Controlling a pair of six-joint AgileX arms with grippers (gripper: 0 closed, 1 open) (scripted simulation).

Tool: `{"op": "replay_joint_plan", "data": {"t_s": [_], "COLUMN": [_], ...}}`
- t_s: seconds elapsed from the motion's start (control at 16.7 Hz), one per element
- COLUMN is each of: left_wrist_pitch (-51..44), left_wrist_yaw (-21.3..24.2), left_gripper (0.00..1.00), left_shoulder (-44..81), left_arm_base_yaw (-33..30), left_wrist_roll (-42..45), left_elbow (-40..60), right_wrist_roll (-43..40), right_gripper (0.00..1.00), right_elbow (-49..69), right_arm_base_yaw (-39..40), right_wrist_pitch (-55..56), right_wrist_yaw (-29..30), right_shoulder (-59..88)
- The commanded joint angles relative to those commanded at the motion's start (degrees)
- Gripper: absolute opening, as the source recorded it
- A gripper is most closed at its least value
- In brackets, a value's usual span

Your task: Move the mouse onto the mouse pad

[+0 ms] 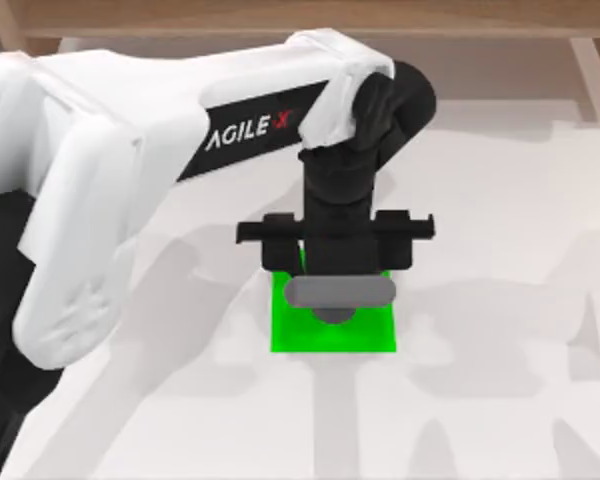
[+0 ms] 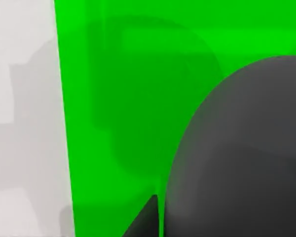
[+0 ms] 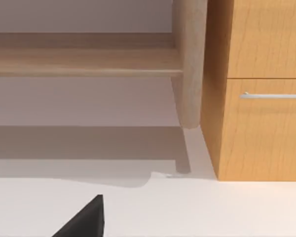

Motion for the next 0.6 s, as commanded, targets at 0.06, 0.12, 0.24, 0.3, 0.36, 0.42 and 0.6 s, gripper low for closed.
{"op": "replay_joint_plan", "data": {"t_s": [0.06,0.12,0.24,0.3,0.36,0.42,0.6], "left_wrist_pitch": [0.0,0.0,0.0,0.0,0.0,0.0,0.0], "left_wrist_yaw": [0.0,0.0,0.0,0.0,0.0,0.0,0.0], "left_gripper": [0.6,0.68,0.83,0.9,0.98,1.0,1.0], "left_shoulder": [0.0,0.0,0.0,0.0,0.0,0.0,0.0], "left_arm_base_yaw": [0.0,0.0,0.0,0.0,0.0,0.0,0.0], "left_wrist_roll": [0.0,0.0,0.0,0.0,0.0,0.0,0.0], "left_elbow": [0.0,0.0,0.0,0.0,0.0,0.0,0.0], "right_wrist_roll": [0.0,0.0,0.0,0.0,0.0,0.0,0.0], "right_gripper": [1.0,1.0,1.0,1.0,1.0,1.0,1.0], "right_elbow": [0.0,0.0,0.0,0.0,0.0,0.0,0.0], "right_arm_base_yaw": [0.0,0.0,0.0,0.0,0.0,0.0,0.0], "right_wrist_pitch": [0.0,0.0,0.0,0.0,0.0,0.0,0.0], "right_wrist_yaw": [0.0,0.0,0.0,0.0,0.0,0.0,0.0], "right_shoulder": [0.0,0.0,0.0,0.0,0.0,0.0,0.0]}}
